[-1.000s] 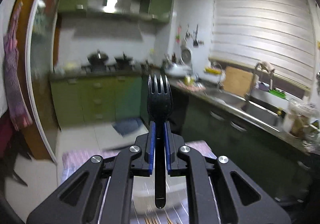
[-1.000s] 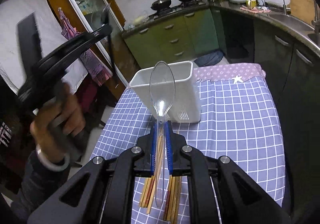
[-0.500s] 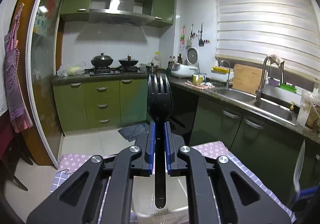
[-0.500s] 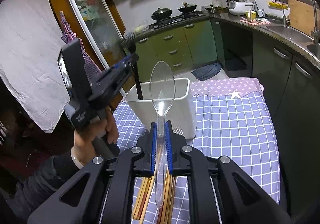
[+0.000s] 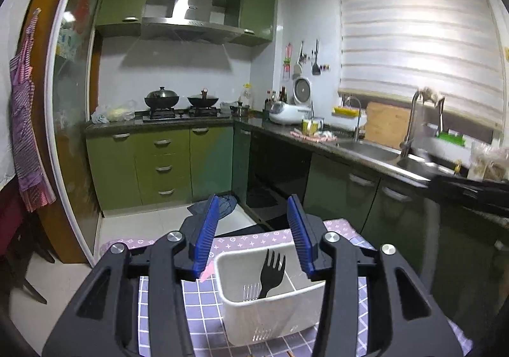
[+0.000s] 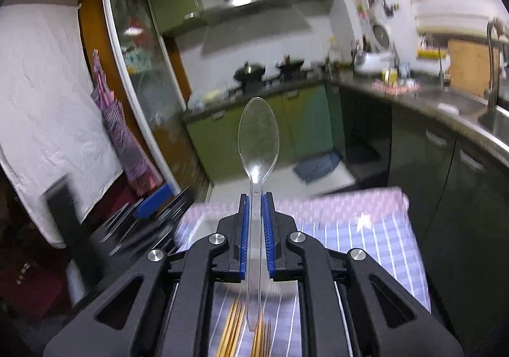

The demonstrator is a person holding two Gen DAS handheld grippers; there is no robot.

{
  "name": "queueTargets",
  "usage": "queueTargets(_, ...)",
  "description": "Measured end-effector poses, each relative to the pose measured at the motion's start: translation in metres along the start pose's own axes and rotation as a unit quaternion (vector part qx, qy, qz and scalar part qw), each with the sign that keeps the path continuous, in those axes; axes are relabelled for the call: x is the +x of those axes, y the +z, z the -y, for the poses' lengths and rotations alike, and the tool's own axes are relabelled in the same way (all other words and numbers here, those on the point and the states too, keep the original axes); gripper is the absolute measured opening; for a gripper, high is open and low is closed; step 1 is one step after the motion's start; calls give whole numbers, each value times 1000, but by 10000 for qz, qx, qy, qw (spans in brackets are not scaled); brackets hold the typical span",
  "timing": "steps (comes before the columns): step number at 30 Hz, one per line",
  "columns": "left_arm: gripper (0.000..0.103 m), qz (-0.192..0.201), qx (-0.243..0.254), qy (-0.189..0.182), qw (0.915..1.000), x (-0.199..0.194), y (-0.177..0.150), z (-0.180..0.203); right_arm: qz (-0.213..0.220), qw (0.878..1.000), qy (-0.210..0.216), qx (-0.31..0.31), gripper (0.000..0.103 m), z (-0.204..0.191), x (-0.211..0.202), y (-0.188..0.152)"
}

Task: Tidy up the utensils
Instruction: 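Lower the spoon into the white holder and open the right gripper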

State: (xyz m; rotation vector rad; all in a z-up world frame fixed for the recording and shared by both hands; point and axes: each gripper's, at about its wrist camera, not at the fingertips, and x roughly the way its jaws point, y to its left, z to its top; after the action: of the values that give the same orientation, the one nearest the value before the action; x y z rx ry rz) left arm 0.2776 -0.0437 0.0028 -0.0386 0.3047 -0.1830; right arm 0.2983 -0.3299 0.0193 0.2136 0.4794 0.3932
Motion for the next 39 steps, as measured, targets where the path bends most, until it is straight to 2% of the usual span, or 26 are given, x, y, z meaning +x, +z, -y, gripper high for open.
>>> queueTargets(4, 46, 84, 1, 51, 10000, -42, 6, -5, 437, 9990, -109, -23, 10, -6, 19, 23)
queueTargets(8, 50, 66, 206, 66, 9997, -82, -3, -6, 796, 9954, -451, -269, 10, -11, 48, 34)
queueTargets(15, 50, -338, 239, -10, 9991, -105, -17, -13, 317, 9979, -459, -324, 10, -4, 100, 18)
queueTargets(23, 50, -707, 146, -71, 9974, -91, -26, -18, 24, 9964, -556, -644, 11, 1, 85, -32)
queueTargets(27, 50, -1101, 59, -117, 9938, -83, -35, -14, -168, 9941, -651, -847, 11, 3, 85, -49)
queueTargets(28, 50, -1171, 74, -104, 9930, -82, -38, -13, -220, 9938, -652, -871, 12, 2, 85, -53)
queueTargets(29, 50, -1241, 109, -77, 9922, -82, -40, -12, -252, 9938, -652, -866, 21, 2, 85, -55)
queueTargets(30, 50, -1312, 150, -51, 9912, -82, -42, -10, -239, 9939, -651, -852, 35, 2, 84, -57)
queueTargets(32, 50, -1424, 206, -14, 9896, -82, -47, -8, -223, 9940, -604, -883, 45, 1, 82, -60)
queueTargets(39, 50, -2125, 91, 47, 9771, -71, -63, -10, -110, 9945, -668, -795, 45, 1, 55, -62)
